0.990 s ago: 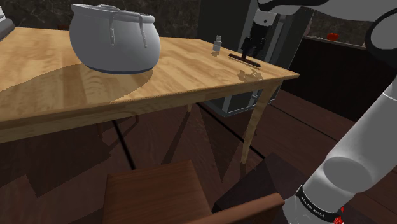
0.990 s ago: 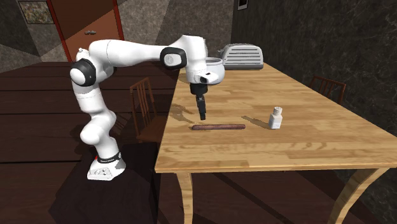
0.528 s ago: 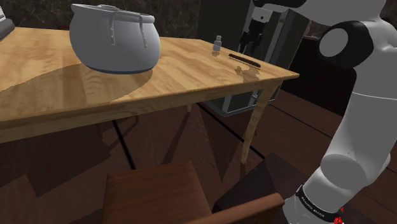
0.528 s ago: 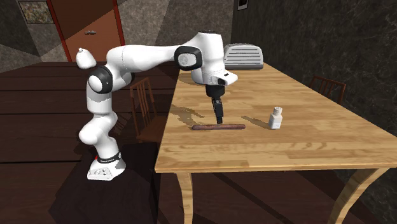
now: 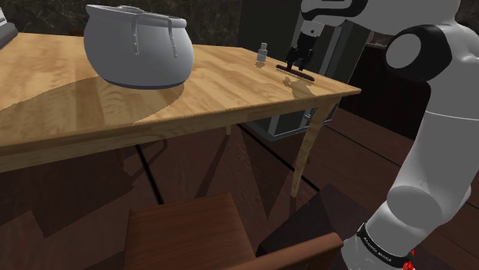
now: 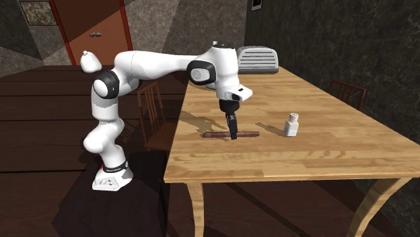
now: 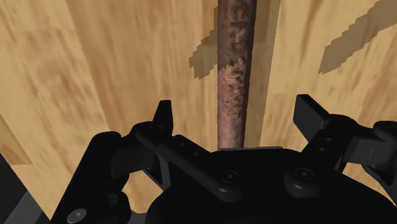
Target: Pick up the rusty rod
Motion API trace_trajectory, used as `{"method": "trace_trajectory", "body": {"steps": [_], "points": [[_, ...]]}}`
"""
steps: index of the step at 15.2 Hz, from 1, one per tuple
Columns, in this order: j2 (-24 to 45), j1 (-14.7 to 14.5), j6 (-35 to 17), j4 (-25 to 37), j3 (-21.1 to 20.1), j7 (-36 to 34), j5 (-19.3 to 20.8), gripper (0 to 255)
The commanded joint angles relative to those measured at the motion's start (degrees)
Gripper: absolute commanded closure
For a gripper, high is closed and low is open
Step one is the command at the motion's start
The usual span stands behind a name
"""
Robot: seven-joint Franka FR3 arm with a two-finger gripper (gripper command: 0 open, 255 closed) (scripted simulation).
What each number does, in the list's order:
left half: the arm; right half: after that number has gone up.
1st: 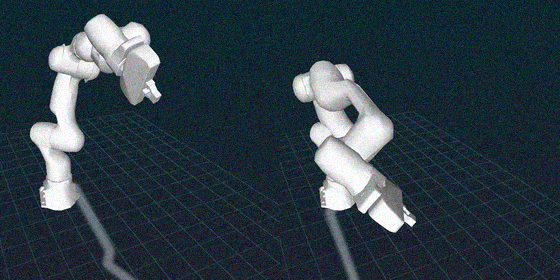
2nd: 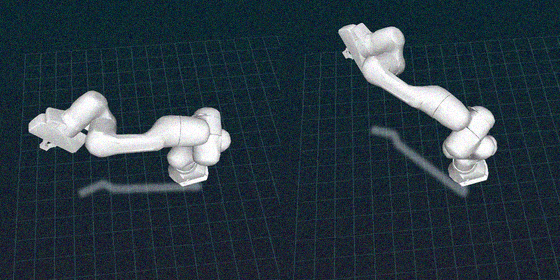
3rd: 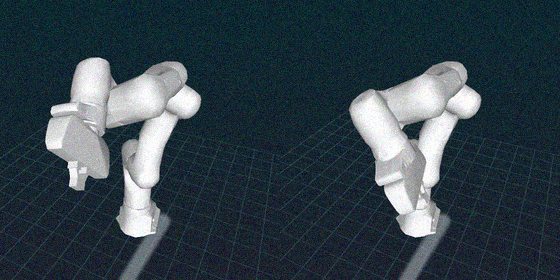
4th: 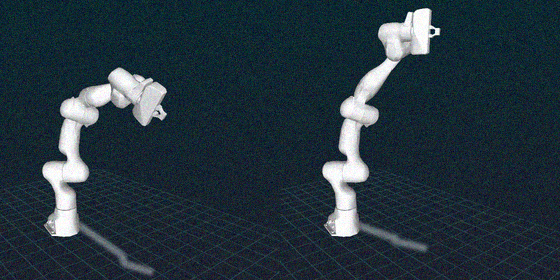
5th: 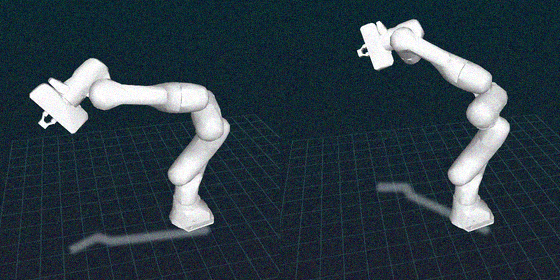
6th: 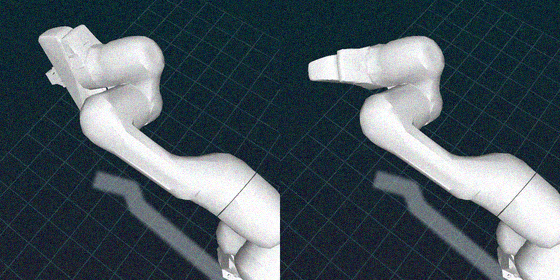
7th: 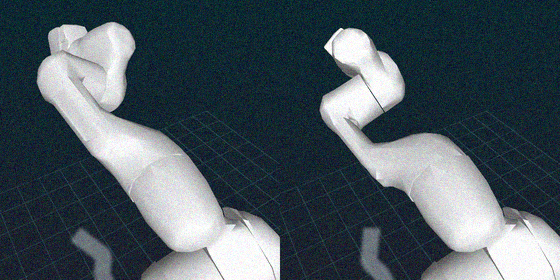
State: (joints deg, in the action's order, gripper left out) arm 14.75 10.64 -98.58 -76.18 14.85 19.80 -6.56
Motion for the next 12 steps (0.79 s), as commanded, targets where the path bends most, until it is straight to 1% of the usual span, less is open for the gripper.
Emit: {"method": "trace_trajectory", "body": {"steps": [1, 2, 11, 12], "points": [[-0.5, -0.1, -0.9, -1.3, 0.0, 0.0, 0.1, 0], [-0.4, -0.2, -0.9, -1.2, 0.0, -0.1, 0.1, 255], [-0.5, -0.1, -0.9, -1.3, 0.0, 0.0, 0.1, 255], [-0.2, -0.1, 0.0, -0.2, 0.0, -0.1, 0.1, 255]]}}
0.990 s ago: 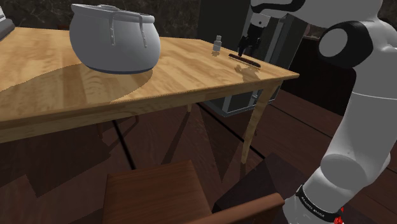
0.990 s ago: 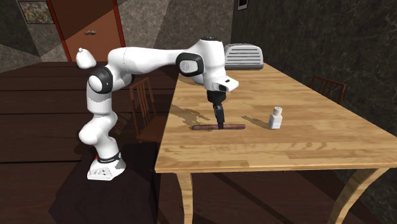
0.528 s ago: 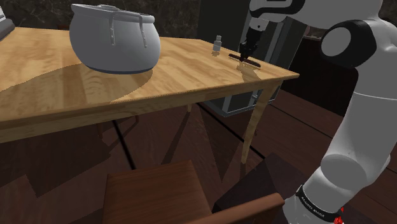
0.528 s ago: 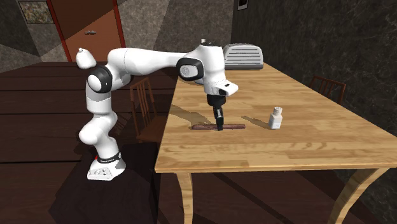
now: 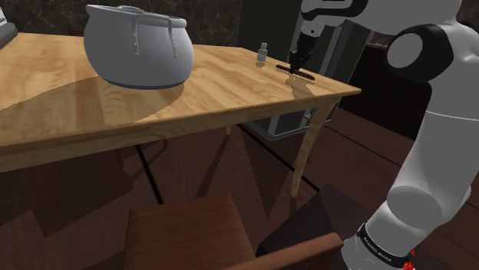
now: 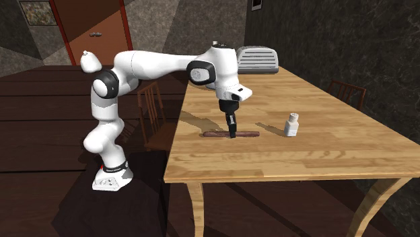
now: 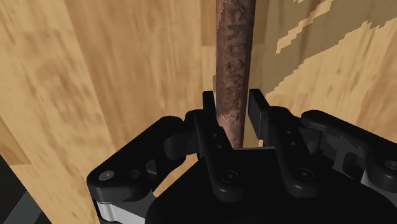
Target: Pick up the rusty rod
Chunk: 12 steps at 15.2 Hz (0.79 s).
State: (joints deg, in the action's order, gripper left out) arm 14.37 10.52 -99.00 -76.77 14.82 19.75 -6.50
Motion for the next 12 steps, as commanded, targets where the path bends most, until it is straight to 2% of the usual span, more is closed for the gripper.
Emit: {"method": "trace_trajectory", "body": {"steps": [1, 12], "points": [[0.4, 0.1, 1.3, 1.6, 0.0, 0.0, -0.1, 255], [5.4, 1.8, 12.5, 17.6, 0.2, -0.2, -1.5, 255]]}}
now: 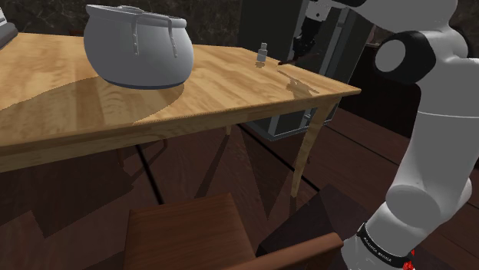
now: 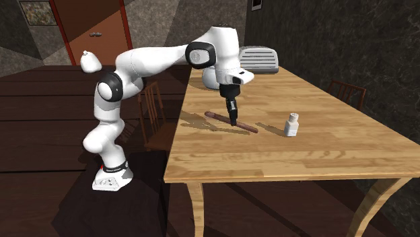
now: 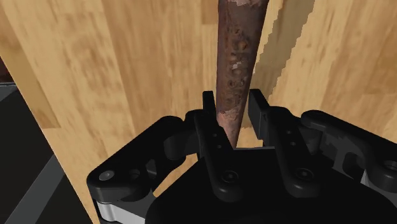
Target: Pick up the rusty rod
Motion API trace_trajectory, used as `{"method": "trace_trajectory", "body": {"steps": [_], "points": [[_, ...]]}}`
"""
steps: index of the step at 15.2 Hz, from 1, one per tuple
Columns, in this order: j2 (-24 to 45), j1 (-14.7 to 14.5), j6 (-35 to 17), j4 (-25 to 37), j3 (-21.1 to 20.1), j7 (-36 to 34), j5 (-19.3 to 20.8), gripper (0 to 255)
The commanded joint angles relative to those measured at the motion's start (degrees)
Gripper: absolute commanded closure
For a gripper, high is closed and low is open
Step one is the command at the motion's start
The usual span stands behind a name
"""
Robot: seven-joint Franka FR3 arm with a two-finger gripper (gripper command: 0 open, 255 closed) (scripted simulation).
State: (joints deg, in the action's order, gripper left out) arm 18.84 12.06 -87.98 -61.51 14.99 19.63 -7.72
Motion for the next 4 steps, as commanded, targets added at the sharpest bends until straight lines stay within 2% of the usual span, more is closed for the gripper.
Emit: {"method": "trace_trajectory", "body": {"steps": [1, 2, 4], "points": [[1.6, 0.5, 2.8, 4.3, 0.0, -0.1, -0.5, 255], [2.4, 0.8, 4.0, 6.4, 0.0, -0.1, -0.7, 255], [2.6, 0.9, 4.2, 6.7, 0.0, -0.1, -0.7, 255]]}}
